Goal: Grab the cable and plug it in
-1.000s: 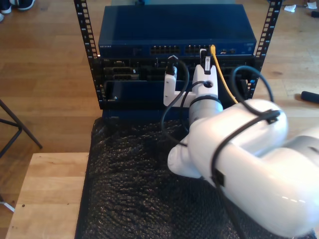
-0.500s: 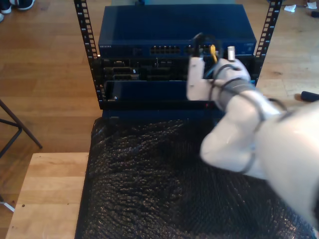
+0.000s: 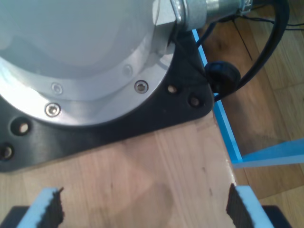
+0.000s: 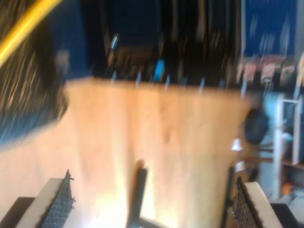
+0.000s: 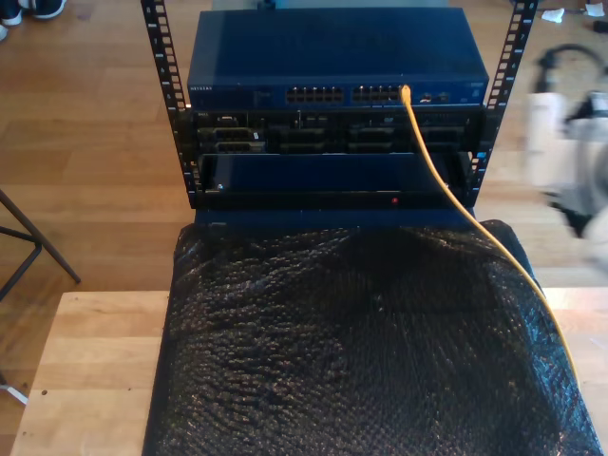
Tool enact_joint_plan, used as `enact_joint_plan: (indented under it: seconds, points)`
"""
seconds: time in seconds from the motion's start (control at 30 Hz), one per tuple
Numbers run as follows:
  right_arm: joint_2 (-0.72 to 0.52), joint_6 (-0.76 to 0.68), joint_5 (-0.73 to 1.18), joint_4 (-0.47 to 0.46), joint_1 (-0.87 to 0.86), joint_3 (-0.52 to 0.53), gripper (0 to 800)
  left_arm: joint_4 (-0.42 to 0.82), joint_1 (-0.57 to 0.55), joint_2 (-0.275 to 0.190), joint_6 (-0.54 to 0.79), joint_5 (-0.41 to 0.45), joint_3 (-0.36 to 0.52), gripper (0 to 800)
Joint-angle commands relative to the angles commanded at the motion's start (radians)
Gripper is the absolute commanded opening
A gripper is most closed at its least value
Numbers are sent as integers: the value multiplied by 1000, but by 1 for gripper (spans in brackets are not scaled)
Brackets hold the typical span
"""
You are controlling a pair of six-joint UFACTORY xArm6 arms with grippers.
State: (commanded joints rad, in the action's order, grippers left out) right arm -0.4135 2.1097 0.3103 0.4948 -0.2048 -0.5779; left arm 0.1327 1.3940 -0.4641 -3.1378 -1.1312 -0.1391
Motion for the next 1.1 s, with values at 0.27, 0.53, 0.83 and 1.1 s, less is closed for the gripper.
enact_joint_plan:
  seconds: [0.27,0.53,0.83,1.1]
  points:
    - [-123,178,354,-40,-322,11,800,0,0,0,0,0,2,800]
    - [-153,307,632,-209,-545,-8,800,0,0,0,0,0,0,800]
    - [-198,582,858,-301,-816,5,800,0,0,0,0,0,0,800]
    - [-229,729,928,-448,-967,86,800,0,0,0,0,0,0,800]
